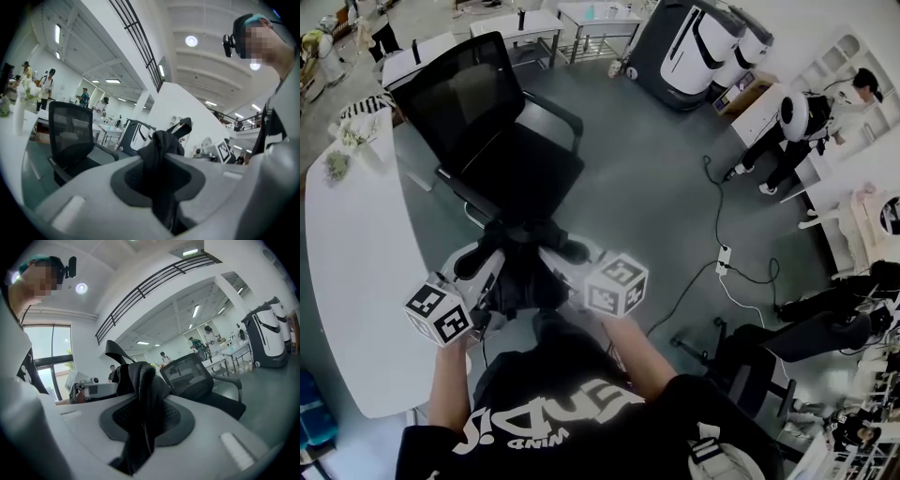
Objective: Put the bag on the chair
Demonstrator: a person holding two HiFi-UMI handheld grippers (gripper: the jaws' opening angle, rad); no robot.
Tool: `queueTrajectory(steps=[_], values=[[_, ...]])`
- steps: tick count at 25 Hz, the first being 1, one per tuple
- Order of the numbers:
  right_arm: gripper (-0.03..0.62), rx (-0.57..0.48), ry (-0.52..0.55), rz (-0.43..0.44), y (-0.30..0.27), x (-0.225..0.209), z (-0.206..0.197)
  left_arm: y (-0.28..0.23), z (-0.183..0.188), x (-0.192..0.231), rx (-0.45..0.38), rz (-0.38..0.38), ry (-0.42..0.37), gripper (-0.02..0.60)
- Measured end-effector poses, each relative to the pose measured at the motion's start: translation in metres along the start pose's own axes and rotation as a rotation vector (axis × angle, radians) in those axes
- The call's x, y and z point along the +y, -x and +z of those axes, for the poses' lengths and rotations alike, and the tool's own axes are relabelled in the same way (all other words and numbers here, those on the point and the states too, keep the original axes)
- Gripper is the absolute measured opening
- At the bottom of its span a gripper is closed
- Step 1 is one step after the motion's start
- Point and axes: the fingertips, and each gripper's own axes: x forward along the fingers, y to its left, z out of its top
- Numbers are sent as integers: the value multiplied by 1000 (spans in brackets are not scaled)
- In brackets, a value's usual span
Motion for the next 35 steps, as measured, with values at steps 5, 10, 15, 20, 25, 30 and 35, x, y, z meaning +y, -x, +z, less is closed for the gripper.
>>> queueTrajectory(steps=[5, 10, 15, 20, 25, 30, 35], values=[[71, 5, -2, -2, -9, -47, 30, -49, 21, 20, -5, -6, -1, 69], [71, 14, -2, -12, -9, -89, 56, -95, 37, 33, -11, -26, 3, 69], [71, 14, 1, -50, -12, -128, 73, -136, 43, 48, -11, -62, 17, 69], [71, 4, 5, -92, -21, -166, 99, -177, 59, 68, 3, -105, 22, 69], [72, -13, 11, -133, -39, -196, 128, -209, 86, 91, 15, -149, 9, 69], [71, -36, 17, -160, -69, -220, 155, -232, 114, 126, 26, -187, -17, 68], [71, -65, 17, -180, -127, -246, 190, -250, 155, 185, 31, -215, -36, 69]])
